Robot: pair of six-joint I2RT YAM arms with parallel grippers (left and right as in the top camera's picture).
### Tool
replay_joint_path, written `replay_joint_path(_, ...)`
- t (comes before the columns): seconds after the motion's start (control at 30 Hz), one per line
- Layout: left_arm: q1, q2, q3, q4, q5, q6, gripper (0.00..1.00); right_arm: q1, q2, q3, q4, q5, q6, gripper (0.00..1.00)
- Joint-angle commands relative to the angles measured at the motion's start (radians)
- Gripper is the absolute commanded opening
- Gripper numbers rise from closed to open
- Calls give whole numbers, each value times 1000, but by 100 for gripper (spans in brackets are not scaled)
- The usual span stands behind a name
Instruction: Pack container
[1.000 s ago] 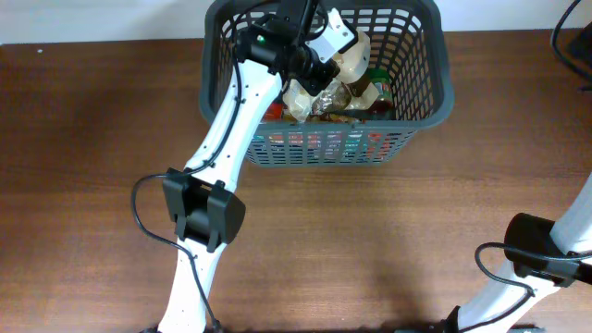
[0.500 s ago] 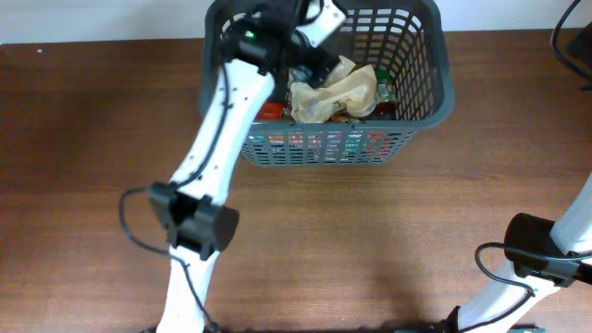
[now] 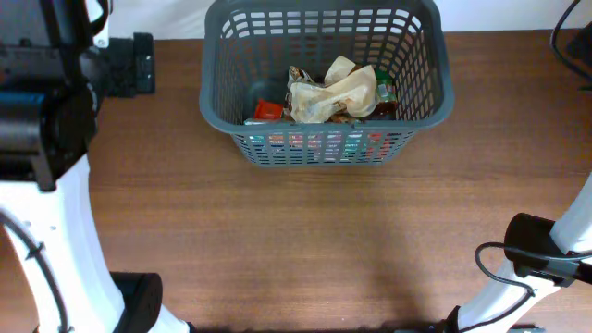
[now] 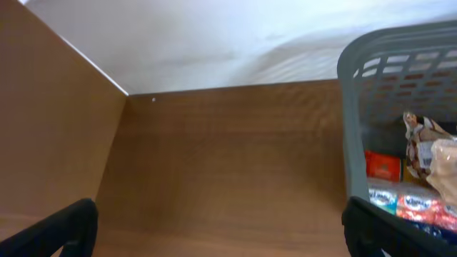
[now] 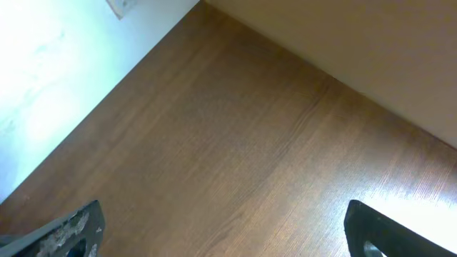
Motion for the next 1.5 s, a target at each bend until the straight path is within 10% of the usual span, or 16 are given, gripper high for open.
replay_joint_path(0.0, 1, -43, -6, -30, -10, -24, 99, 2, -3, 1, 3, 1, 13, 99)
replay_joint_path(0.53, 1, -52, -6, -113, -18, -20, 99, 2, -3, 1, 3, 2, 13, 99)
replay_joint_path(0.93, 1, -235, -49, 101, 126, -20, 99, 2, -3, 1, 3, 2, 13, 99)
replay_joint_path(1.47, 101, -1016, -1221, 720, 198, -71, 99, 2, -3, 1, 3, 2, 13, 99)
